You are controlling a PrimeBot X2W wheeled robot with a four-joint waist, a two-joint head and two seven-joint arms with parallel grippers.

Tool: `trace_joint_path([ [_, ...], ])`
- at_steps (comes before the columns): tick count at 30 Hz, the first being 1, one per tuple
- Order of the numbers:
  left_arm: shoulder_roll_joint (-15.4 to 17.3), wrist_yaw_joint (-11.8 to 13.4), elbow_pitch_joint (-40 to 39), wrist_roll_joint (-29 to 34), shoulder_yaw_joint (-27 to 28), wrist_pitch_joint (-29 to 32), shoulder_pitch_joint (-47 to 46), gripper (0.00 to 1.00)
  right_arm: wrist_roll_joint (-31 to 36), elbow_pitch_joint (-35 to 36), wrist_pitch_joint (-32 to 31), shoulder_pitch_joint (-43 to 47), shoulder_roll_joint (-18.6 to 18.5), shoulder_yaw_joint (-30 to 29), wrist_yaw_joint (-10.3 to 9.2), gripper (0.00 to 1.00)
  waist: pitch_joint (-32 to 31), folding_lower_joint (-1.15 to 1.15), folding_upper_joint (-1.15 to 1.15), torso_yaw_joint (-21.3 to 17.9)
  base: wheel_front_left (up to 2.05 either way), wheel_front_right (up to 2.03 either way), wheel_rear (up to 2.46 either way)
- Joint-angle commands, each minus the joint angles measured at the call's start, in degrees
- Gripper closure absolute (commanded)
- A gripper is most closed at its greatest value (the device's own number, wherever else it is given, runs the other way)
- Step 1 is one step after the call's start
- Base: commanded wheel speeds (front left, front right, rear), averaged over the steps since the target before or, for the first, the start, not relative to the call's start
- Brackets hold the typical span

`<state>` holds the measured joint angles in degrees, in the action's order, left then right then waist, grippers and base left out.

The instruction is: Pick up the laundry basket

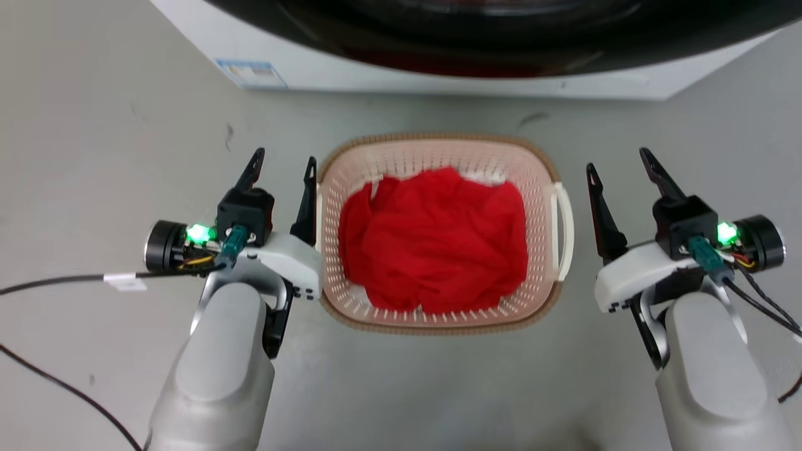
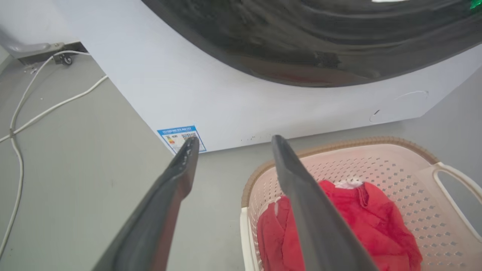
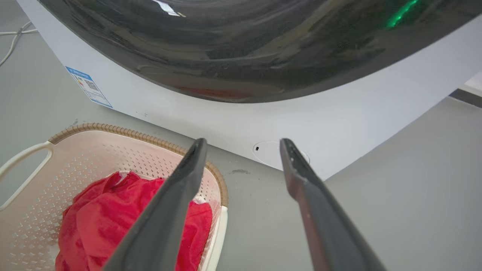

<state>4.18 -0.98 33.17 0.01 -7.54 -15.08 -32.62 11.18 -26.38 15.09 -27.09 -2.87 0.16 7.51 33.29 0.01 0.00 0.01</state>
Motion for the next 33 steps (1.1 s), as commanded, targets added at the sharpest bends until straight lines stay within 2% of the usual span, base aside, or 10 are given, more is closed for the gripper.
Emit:
trace_joint_path([
  [1,0.2,0.1,0.7,0.2,-0.2,-0.1,-1.2,0.00,0.3,-0.6,0.1,-1.1,0.0,0.2,-0.04,0.00,4.3,-0.01,0.00,-0.2,0.00,0.00,0.00],
  [12,0.1,1.0,10.0,-0.3,-1.0,-0.1,-5.1,0.00,1.1,-10.1,0.1,-6.3,0.0,0.8,-0.04,0.00,10.7,-0.01,0.00,-0.3,0.00,0.00,0.00],
  [33,-0.6,1.9,19.5,-1.1,-3.0,-0.1,-12.0,0.00,1.3,-24.2,0.1,-13.6,0.0,0.3,-0.04,0.00,19.6,-0.01,0.00,0.5,0.00,0.00,0.00],
])
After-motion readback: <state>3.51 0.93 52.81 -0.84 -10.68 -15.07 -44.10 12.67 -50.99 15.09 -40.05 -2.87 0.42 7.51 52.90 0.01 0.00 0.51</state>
